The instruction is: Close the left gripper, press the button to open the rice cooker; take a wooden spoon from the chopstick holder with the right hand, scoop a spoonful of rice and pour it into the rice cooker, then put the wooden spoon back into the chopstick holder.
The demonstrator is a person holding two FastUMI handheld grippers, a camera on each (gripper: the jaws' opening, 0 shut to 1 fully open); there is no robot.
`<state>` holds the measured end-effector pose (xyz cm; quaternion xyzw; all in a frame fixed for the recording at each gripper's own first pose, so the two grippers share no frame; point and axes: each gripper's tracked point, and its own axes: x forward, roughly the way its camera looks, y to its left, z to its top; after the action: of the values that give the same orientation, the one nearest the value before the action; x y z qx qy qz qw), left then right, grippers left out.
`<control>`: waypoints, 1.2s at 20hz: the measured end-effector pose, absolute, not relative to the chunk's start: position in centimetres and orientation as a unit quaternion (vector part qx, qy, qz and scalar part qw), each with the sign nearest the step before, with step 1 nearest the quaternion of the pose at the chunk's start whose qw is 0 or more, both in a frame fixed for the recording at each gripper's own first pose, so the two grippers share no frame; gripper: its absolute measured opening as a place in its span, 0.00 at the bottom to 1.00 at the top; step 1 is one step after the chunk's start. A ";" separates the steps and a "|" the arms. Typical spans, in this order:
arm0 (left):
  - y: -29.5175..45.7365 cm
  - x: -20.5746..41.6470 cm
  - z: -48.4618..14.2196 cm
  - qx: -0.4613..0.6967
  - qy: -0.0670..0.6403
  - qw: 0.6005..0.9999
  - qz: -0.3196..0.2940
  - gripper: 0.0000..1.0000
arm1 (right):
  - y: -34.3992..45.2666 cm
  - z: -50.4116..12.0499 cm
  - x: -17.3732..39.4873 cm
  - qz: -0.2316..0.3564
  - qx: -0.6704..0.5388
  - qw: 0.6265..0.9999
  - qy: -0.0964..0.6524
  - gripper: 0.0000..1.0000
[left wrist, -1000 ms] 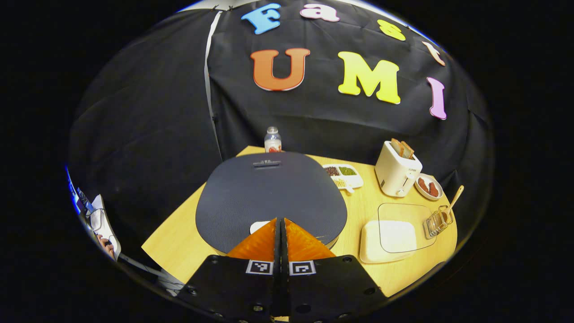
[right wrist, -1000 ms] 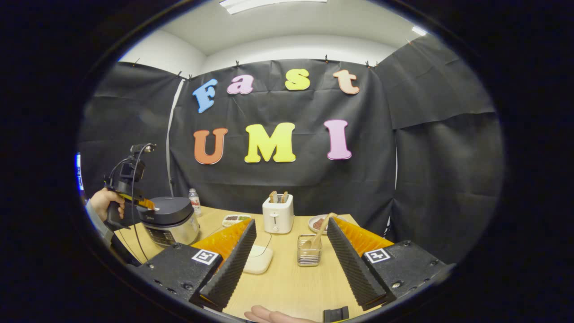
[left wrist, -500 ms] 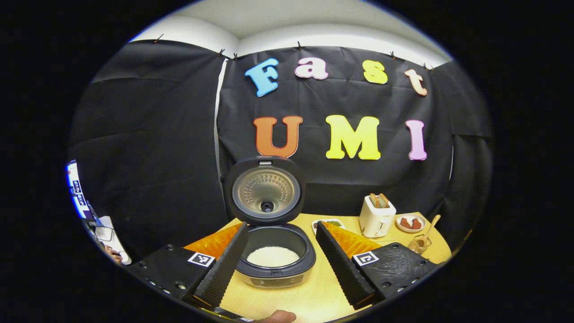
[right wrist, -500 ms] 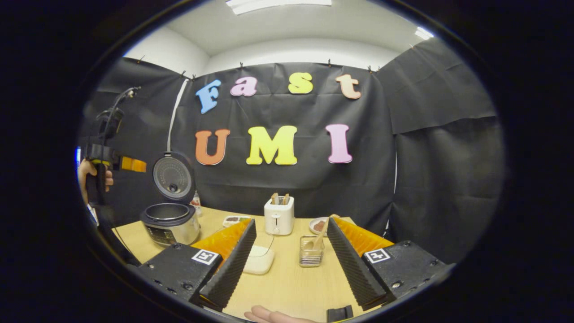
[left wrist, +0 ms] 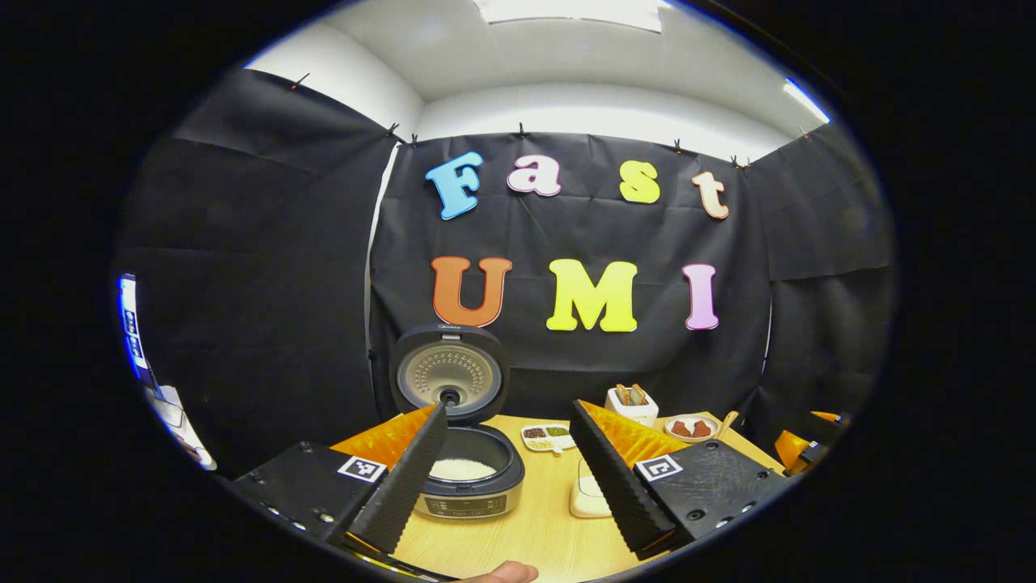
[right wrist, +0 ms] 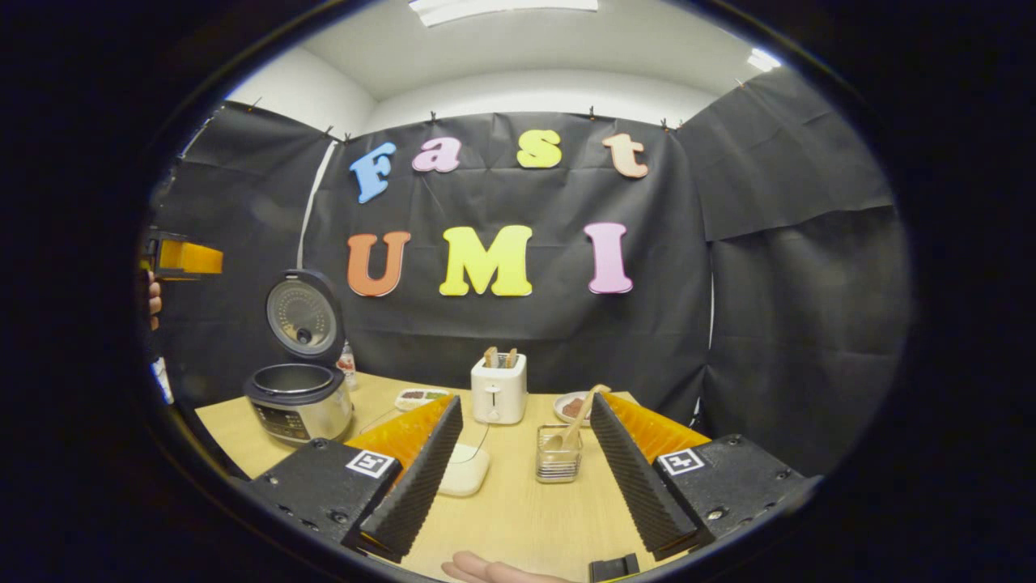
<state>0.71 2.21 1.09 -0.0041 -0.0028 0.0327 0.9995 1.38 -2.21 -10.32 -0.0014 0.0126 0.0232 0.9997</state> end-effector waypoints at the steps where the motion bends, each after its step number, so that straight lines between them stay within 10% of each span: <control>1: 2.1 0.3 0.7 -0.002 -0.005 0.999 0.033 0.92 | -2.5 -10.7 2.0 0.020 0.003 1.000 0.015 1.00; 24: -0.9 -1.9 -4.8 0.004 -0.023 1.000 0.013 0.96 | -9.6 -24.3 25.4 -0.032 0.091 0.982 0.162 1.00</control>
<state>-1.91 -0.87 -4.75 0.0044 -0.0232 0.0127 0.9996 25.39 -9.57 -24.33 0.0913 0.1619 -0.0316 0.9821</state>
